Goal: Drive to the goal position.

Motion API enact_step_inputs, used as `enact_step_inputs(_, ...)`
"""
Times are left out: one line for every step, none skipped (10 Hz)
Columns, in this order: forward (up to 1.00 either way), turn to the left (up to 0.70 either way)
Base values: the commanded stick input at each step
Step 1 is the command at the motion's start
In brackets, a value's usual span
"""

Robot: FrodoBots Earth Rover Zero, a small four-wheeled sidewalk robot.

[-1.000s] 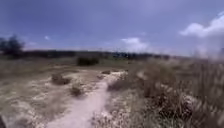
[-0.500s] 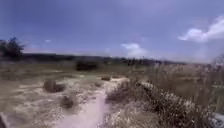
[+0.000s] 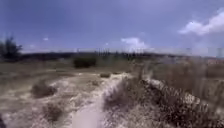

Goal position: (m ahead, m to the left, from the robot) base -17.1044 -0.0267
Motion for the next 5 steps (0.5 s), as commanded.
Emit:
enact_step_inputs(0.70, 0.00)
enact_step_inputs(0.70, 0.00)
enact_step_inputs(0.70, 0.00)
enact_step_inputs(0.70, 0.00)
enact_step_inputs(0.70, 0.00)
